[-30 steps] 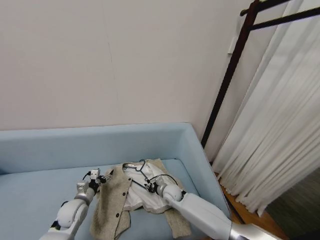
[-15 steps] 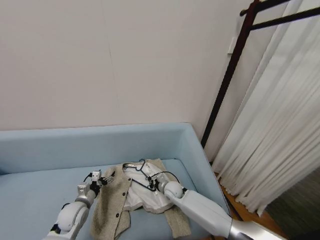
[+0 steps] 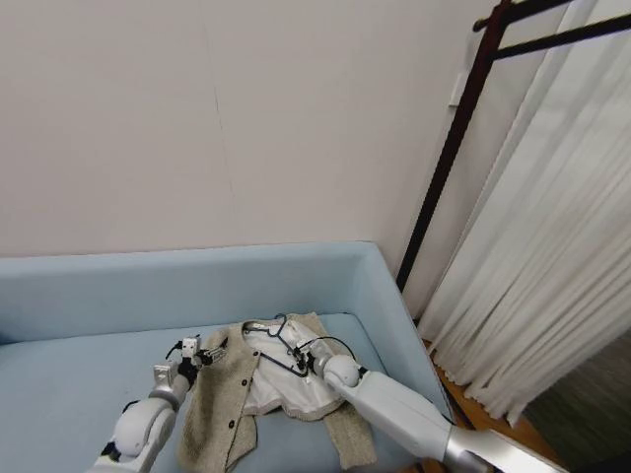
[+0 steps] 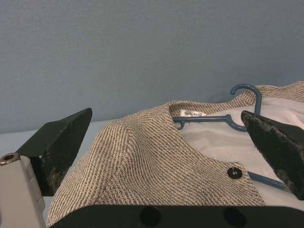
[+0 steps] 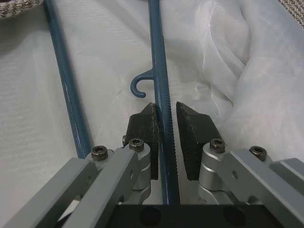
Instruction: Pick up the clothes from the sofa and hang them on the clothes hanger.
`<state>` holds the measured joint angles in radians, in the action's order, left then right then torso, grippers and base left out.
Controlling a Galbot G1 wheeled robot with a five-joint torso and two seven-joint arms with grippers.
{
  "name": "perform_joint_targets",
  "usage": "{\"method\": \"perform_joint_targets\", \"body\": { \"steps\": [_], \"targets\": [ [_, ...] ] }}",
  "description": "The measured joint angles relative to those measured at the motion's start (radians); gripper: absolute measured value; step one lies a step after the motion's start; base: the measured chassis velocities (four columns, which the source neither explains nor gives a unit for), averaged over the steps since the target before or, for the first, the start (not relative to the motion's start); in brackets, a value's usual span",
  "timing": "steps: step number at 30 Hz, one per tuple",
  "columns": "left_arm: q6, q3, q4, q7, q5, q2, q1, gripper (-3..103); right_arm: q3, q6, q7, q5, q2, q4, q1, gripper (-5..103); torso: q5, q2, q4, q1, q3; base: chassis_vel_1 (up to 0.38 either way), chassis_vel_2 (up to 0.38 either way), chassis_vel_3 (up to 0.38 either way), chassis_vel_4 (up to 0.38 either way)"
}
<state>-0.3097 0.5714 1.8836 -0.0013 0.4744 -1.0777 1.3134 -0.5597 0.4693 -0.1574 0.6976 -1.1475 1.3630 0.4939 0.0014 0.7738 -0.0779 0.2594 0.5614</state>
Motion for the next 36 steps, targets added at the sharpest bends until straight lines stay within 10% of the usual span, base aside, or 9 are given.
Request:
{"method": "perform_joint_targets", "body": {
  "steps": [21,36],
  "targets": [
    [-0.01,-0.068,-0.016,-0.014,-0.014,-0.002,-0.03,100,-0.053,-0.027,0.025,-0.061,-0.007,-0.035,-0.024,8,0.0,0.0,0.0,0.0,0.0,0.0,0.0,0.0,0.0],
    [-0.03,-0.164,-0.116,-0.053,-0.023,-0.003,-0.129,100,-0.143,-0.295,0.299,-0.319,-0.028,-0.197,-0.162,8,-0.0001,0.0,0.0003,0.0,0.0,0.0,0.0,0.0,0.0]
  ]
}}
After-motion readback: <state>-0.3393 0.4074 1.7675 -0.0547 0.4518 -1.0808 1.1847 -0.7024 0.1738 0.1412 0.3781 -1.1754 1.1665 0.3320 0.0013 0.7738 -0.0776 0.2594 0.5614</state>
